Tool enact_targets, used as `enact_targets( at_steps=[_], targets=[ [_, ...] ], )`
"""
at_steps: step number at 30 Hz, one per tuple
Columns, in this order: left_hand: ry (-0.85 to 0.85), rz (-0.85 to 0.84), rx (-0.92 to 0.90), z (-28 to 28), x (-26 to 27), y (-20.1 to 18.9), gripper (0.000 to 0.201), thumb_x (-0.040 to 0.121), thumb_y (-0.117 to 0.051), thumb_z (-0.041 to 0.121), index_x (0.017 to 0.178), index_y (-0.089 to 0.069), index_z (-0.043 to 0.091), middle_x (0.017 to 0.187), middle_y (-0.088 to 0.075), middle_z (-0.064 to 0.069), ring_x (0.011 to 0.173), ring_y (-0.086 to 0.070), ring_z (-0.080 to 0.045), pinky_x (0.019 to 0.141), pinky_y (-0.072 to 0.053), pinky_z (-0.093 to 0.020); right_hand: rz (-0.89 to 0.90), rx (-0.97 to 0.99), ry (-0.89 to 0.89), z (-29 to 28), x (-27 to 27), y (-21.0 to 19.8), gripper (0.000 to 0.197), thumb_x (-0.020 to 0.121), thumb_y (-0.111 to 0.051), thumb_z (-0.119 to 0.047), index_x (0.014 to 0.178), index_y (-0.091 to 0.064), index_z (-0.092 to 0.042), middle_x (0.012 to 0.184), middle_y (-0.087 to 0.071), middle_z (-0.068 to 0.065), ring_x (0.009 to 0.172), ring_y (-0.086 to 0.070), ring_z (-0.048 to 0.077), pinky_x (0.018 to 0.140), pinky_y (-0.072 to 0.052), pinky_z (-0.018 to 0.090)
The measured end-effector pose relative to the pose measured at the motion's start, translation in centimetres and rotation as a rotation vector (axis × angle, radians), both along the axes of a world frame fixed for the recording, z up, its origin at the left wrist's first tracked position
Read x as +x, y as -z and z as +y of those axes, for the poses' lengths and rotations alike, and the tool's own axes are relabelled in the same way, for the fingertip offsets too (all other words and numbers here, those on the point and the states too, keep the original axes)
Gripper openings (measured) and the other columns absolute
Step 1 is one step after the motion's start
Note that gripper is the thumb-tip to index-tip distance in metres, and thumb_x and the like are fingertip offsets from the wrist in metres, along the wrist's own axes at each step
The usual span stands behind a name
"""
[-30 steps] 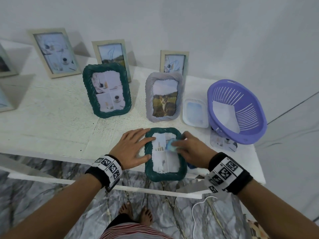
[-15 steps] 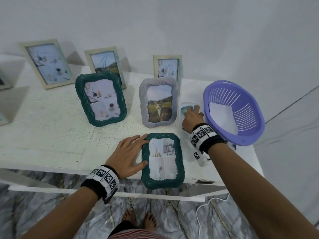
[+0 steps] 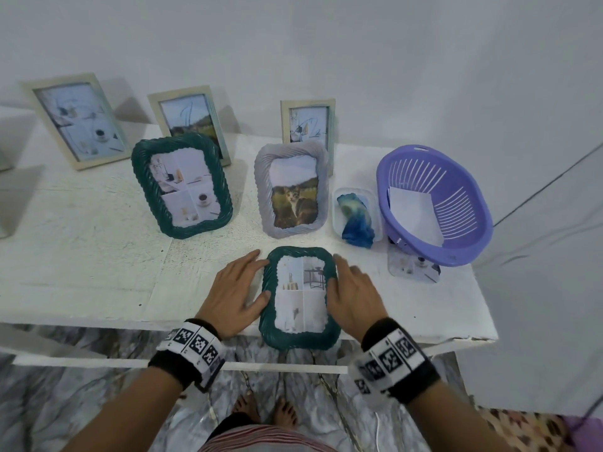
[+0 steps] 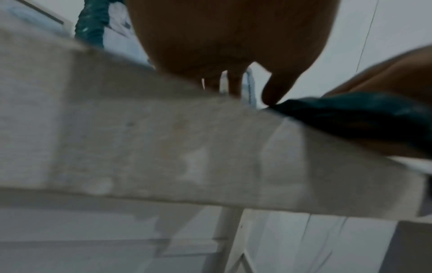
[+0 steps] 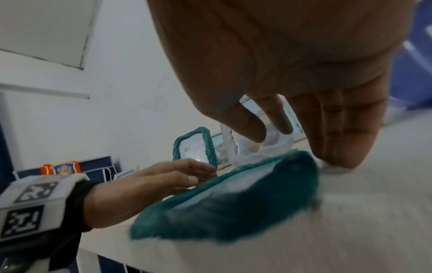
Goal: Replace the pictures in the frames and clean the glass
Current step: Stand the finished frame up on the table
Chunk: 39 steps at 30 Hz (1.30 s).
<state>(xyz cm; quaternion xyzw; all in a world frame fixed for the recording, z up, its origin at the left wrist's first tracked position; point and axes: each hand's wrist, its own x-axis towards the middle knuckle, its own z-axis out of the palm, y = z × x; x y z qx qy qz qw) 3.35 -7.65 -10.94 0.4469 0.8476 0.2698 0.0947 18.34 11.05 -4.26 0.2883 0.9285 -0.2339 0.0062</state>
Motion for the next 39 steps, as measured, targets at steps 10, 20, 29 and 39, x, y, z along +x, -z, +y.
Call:
enact_targets(
  at_steps=[10, 20, 29, 39],
  targets=[
    [-0.301, -0.323, -0.042, 0.5, 7.6, -3.2, 0.081, 0.085, -0.037, 0.068, 0.150, -0.034, 0.021, 0.151, -0.042, -0.001, 0.134, -0.036, -0.022, 0.109, -0.035, -0.034, 0.428, -0.781, 0.514, -3.2, 2.6, 1.7, 0.030, 0.097, -0.052, -0.018, 0.127, -0.055, -0.019, 0.111, -0.067, 0.005, 0.091, -0.065, 0.015, 0.074, -0.053, 0.023],
    [-0.417, -0.893, 0.328, 2.3, 8.3, -7.8, 0.084, 0.068, -0.056, 0.081, 0.137, -0.035, 0.037, 0.128, -0.054, 0.017, 0.104, -0.055, 0.009, 0.083, -0.048, -0.015, 0.712, -1.108, 0.302, -4.6, 2.1, -1.1, 0.030, 0.103, -0.037, -0.031, 0.126, -0.056, -0.025, 0.114, -0.068, 0.007, 0.107, -0.064, 0.023, 0.086, -0.055, 0.043],
    [-0.323, -1.143, 0.494, 3.6, 7.6, -9.0, 0.102, 0.061, -0.068, 0.080, 0.146, -0.037, 0.033, 0.136, -0.058, -0.001, 0.119, -0.061, -0.012, 0.101, -0.049, -0.042, 0.860, -0.655, 0.086, -6.2, 1.0, -3.7, 0.028, 0.096, -0.050, -0.006, 0.113, -0.056, -0.027, 0.083, -0.060, -0.009, 0.082, -0.062, 0.015, 0.063, -0.060, 0.039],
    [-0.396, -1.105, 0.528, 3.2, 6.5, -10.0, 0.101, 0.054, -0.065, 0.081, 0.139, -0.046, 0.030, 0.112, -0.065, 0.003, 0.093, -0.067, -0.006, 0.083, -0.051, -0.034, 0.657, -0.342, 0.003, -3.4, 0.8, -3.9, 0.017, 0.086, -0.066, -0.022, 0.102, -0.065, -0.024, 0.085, -0.058, -0.006, 0.073, -0.056, 0.009, 0.061, -0.049, 0.023]
  ],
)
